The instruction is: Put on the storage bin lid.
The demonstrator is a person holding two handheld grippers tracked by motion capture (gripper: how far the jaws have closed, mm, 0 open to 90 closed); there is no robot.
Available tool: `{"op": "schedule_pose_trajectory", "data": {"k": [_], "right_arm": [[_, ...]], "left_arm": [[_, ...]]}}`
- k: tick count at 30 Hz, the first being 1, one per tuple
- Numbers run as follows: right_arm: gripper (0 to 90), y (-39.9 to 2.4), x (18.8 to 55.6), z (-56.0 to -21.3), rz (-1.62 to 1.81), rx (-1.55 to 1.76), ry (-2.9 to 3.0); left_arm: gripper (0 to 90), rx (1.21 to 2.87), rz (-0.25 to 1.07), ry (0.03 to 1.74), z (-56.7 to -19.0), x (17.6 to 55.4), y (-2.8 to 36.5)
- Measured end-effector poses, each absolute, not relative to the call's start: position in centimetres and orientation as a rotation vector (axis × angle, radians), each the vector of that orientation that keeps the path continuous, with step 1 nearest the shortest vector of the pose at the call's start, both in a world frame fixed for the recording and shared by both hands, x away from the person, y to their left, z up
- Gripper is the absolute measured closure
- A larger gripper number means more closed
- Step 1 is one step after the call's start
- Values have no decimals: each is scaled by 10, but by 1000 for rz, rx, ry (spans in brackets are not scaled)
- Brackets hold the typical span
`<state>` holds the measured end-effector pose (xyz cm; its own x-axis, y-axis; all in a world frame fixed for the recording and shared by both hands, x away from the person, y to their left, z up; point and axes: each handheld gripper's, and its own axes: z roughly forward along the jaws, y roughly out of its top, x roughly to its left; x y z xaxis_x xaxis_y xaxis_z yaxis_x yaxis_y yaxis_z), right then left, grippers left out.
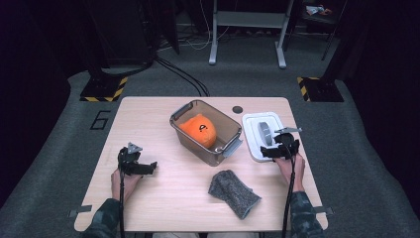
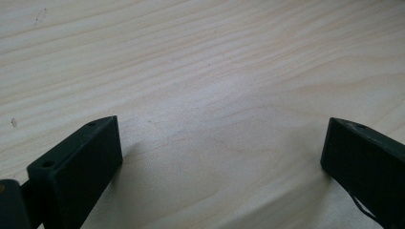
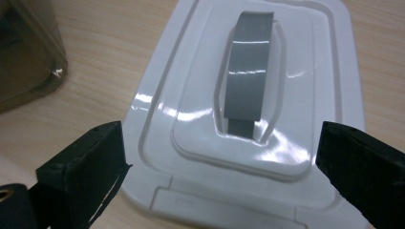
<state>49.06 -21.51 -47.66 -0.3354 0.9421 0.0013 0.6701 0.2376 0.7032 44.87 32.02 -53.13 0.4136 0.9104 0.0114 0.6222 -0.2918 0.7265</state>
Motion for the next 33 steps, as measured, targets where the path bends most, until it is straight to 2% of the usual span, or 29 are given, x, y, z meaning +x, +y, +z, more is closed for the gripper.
{"op": "schedule_pose_trajectory", "data": {"k": [4,11,18,26,33], "right_arm": [[54,-208,508,-476,857,1474,2091],[208,-205,533,-475,864,1503,2071],[377,-202,547,-485,785,1496,2060],[645,-200,553,-496,773,1529,2029],[666,-207,551,-494,826,1564,2033]], "left_arm": [[0,2030,571,1288,-531,449,320],[2,2032,575,1281,-531,448,319],[1,2032,576,1280,-531,448,319],[1,2032,579,1280,-531,448,319],[2,2032,580,1280,-531,448,319]]}}
